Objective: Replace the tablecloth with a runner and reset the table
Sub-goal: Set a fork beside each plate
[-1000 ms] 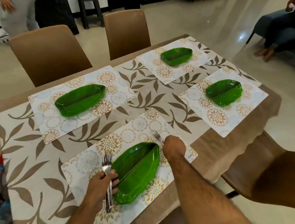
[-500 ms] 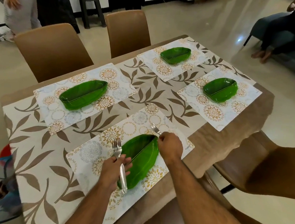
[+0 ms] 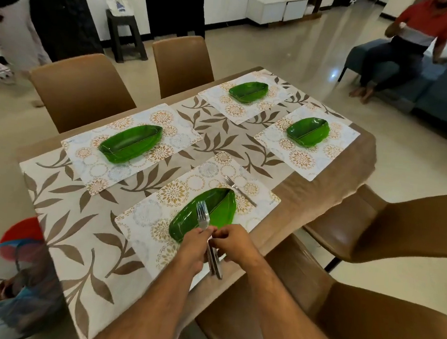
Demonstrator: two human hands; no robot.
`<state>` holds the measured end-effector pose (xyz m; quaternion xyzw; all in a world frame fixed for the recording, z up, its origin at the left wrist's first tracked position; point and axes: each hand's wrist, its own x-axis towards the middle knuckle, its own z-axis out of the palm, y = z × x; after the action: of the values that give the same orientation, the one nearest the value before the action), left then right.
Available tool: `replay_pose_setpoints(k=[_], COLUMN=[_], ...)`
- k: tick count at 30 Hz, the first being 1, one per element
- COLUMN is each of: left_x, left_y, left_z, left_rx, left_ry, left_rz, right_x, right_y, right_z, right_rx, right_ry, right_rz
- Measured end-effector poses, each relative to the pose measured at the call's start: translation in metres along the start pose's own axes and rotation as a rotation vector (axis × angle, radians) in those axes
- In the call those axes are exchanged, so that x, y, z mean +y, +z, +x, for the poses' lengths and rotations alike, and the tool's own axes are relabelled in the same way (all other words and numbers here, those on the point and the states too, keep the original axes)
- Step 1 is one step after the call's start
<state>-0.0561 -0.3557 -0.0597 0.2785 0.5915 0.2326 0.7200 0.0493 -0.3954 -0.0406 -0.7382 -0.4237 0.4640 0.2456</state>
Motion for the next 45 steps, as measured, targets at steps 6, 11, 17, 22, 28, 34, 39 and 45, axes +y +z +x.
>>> replay_pose_setpoints(k=[6, 11, 17, 22, 28, 34, 39, 45], left_x=[0.002, -0.006, -0.037, -0.072, -0.089, -0.089, -0.092, -0.082], left_y=[0.018, 0.052, 0.115, 0.187, 0.231, 0.244, 0.275, 0.342], left_z=[-0.03, -0.044, -0.069, -0.099, -0.122, -0.122, -0.121, -0.1], left_rx=[-0.068, -0.079, -0.119, -0.107, -0.044, -0.012, 0.101, 0.175], left_ry=[0.051, 0.08, 0.077, 0.062, 0.097, 0.141, 0.166, 0.202], left_rz=[0.016, -0.011, -0.091, -0.159, -0.215, -0.2, -0.302, -0.383], right_x=[0.001, 0.013, 0.062, 0.111, 0.136, 0.135, 0.145, 0.158], right_y=[-0.021, -0.058, -0.115, -0.174, -0.214, -0.222, -0.243, -0.303], right_z=[-0.025, -0.042, -0.067, -0.095, -0.105, -0.11, -0.106, -0.077], right_rx=[0.006, -0.015, -0.108, -0.15, -0.149, -0.06, 0.001, 0.028], right_ry=[0.046, 0.072, 0.088, 0.077, 0.031, -0.073, -0.163, -0.238], right_rz=[0.118, 0.264, 0.412, 0.449, 0.386, 0.294, 0.157, -0.027])
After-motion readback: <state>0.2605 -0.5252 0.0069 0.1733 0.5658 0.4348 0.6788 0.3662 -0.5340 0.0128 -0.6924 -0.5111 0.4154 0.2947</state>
